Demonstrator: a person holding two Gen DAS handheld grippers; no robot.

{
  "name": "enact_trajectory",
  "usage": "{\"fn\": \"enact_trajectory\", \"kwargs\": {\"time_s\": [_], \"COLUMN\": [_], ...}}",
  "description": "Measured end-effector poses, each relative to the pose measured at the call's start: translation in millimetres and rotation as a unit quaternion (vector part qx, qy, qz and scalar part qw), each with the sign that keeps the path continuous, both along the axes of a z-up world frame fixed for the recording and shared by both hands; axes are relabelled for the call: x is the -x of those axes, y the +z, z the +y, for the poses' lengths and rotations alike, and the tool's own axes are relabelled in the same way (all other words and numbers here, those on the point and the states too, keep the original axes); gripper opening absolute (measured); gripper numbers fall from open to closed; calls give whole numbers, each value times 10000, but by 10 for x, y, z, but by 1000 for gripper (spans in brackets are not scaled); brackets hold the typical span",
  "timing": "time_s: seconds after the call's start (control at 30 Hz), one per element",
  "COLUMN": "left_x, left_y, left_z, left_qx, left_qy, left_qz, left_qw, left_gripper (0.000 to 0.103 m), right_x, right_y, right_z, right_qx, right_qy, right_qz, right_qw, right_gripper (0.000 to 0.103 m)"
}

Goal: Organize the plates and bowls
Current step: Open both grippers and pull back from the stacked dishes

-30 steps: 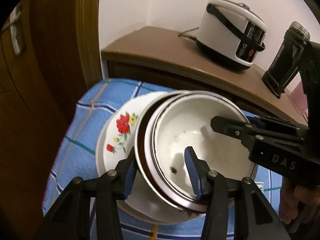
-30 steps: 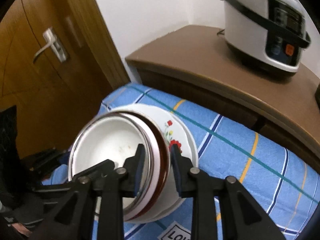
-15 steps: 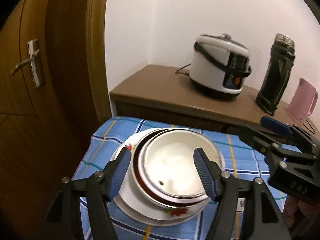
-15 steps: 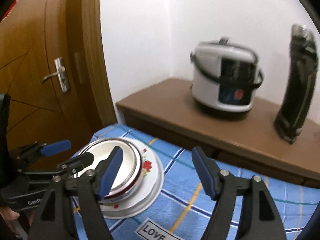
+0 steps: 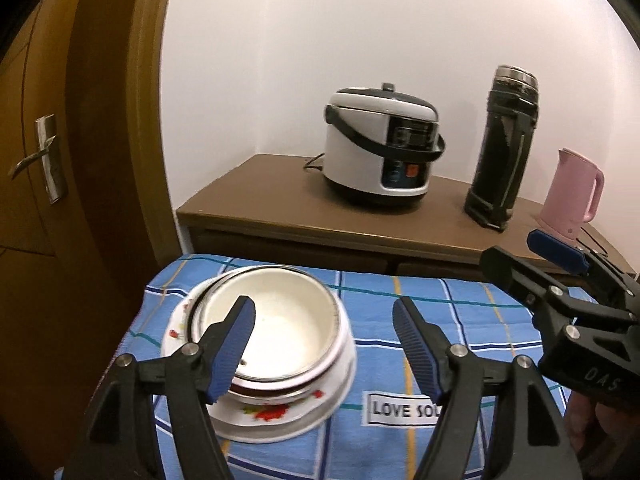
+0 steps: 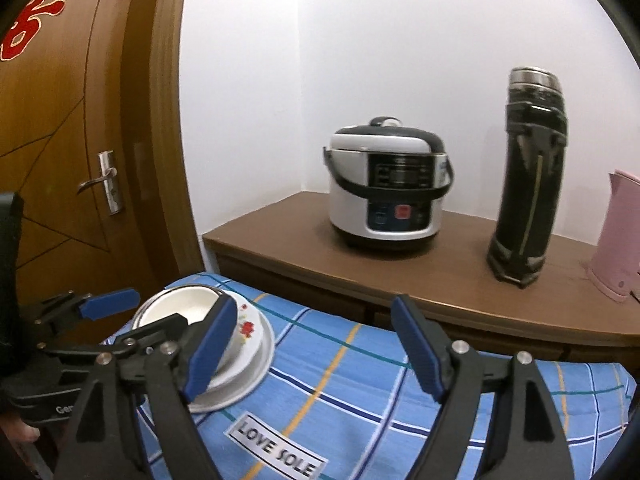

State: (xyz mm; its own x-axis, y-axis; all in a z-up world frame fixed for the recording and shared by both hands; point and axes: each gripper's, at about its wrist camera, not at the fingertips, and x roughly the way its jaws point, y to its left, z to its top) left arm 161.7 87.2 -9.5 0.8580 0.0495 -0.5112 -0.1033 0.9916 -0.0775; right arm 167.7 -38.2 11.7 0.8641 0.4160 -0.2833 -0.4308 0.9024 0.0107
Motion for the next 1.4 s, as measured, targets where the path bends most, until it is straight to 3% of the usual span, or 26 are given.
{"fn": "enact_trajectory", "kwargs": {"time_s": [0.6, 0.83, 1.07, 1.4], "left_x": [-29, -105, -174, -224], "left_y": [-25, -107, -130, -197], "left_z": [-426, -501, -662, -855], "left_qx": [-138, -150, -359, -360], "left_qy": [-207, -180, -206, -271], "left_qz": [-415, -377, -357, -332], "left_qw": [9988, 9990, 9985, 9984], "left_gripper": [73, 74, 74, 74], "right_x": [33, -86, -179, -195], "right_y": [-81, -161, -228, -242], "right_z": [-429, -557, -728, -875], "right_qx": [-180, -255, -440, -383], "right_qy": [-479, -689, -856, -1049], "right_qz": [-524, -672, -587, -621], "right_qw": [9973, 9950, 9936, 9918], "right_gripper": [85, 85, 88, 90]}}
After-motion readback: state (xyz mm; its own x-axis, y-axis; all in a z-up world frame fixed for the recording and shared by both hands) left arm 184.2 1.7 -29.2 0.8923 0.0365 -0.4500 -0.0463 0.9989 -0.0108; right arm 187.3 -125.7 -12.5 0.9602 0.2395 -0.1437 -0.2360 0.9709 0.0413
